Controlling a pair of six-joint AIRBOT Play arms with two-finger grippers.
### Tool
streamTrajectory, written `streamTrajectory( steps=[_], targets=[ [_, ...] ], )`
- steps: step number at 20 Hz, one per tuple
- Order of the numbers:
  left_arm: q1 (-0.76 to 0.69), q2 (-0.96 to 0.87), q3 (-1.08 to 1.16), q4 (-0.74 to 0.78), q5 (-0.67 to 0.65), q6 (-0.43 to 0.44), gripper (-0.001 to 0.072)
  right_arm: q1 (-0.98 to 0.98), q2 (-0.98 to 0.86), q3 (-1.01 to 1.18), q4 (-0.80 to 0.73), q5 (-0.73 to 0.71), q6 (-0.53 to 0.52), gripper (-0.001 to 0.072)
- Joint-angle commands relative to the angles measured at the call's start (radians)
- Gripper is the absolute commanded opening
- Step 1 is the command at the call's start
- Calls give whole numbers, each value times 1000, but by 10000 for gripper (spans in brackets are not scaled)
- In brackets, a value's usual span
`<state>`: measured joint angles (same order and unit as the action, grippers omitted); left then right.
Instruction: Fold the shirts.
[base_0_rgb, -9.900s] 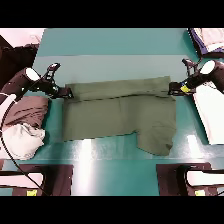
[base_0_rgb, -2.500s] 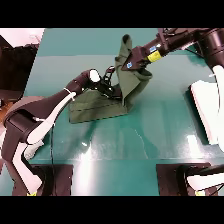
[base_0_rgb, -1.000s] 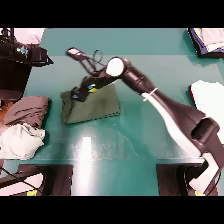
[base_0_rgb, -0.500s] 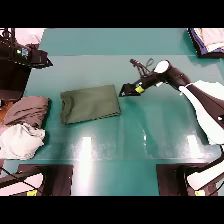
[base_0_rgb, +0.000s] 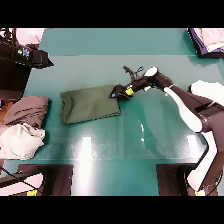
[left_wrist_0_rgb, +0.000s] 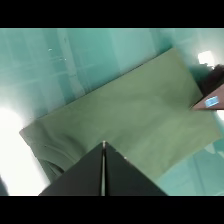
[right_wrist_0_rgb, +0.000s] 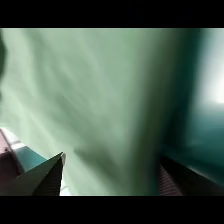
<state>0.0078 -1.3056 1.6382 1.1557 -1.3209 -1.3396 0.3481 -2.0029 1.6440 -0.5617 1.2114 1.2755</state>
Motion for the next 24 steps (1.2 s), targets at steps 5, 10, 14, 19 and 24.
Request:
streamTrajectory(
  steps=[5, 10, 14, 19, 24],
  targets=[
    [1, 0, 0, 0, -17, 12, 21, 117, -96, 151, 44, -60, -26, 81],
    [1, 0, 0, -4, -52, 11, 21, 44, -32, 209, 5, 110, -42, 21],
    [-2, 0, 0, -23, -55, 3, 21, -135, 189, 72, -118, 145, -34, 21],
    [-2, 0, 0, -81, -25, -16, 21, -476, 446, -120, -226, 108, -30, 22],
    [-2, 0, 0, -146, 0, -50, 21, -854, 610, -256, -224, -120, -26, 21]
  ],
)
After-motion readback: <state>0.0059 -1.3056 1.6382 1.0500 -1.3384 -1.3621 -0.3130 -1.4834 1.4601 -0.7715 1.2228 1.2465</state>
